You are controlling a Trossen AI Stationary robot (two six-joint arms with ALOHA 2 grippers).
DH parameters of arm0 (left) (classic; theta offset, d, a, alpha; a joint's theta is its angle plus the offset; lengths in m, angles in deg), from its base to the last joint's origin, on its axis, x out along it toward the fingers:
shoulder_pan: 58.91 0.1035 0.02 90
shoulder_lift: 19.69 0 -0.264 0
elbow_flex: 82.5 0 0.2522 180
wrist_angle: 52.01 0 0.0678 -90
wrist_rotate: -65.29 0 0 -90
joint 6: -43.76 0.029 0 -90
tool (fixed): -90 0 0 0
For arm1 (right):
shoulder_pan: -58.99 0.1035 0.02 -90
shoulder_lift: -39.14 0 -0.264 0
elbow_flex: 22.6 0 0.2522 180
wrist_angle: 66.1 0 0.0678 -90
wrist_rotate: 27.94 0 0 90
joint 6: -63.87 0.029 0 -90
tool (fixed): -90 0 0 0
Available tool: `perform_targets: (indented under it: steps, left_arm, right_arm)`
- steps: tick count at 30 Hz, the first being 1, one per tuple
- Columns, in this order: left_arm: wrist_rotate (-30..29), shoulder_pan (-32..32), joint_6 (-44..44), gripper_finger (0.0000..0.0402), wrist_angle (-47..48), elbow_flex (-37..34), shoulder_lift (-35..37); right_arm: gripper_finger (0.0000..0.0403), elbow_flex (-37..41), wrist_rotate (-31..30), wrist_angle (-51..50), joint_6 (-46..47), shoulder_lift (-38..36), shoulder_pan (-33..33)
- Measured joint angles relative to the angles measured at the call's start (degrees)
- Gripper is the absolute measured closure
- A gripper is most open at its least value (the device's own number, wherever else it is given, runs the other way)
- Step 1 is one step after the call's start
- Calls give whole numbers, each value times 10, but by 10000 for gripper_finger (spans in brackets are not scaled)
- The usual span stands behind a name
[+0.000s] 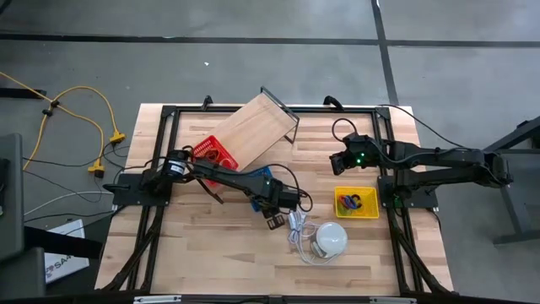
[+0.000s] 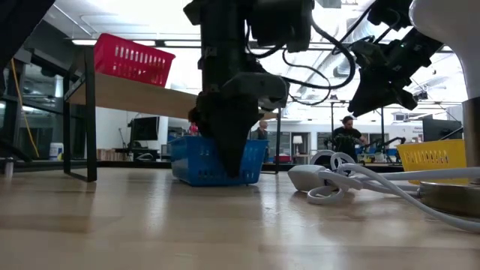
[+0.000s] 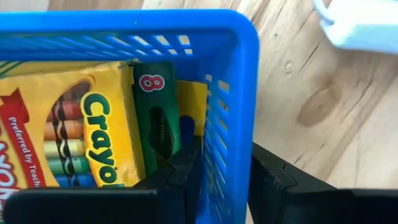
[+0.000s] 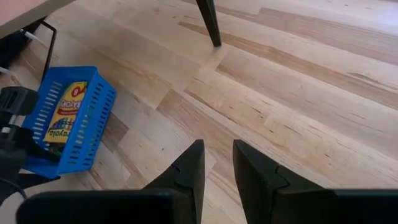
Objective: Pick & Place Office Desk Supplies
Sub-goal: Put the blue bin with the pack of crayons on the shelf
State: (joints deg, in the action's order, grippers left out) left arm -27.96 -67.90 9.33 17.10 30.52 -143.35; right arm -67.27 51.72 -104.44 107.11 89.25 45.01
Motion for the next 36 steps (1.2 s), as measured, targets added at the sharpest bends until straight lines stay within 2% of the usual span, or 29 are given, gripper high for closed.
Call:
perform_targets:
  steps: [16,21,27,36]
  left_arm:
    - [3,0,-1,309,-1,0,-11]
    - [3,0,-3,335,2,0,-11]
    - [-1,0,-1,390,5,0,-11]
    - [-1,0,-1,400,5,0,-11]
  right_arm:
    - [332,0,0,0,0,0,0]
    - [332,0,0,0,0,0,0]
    - [332,0,0,0,0,0,0]
    - [332,0,0,0,0,0,0]
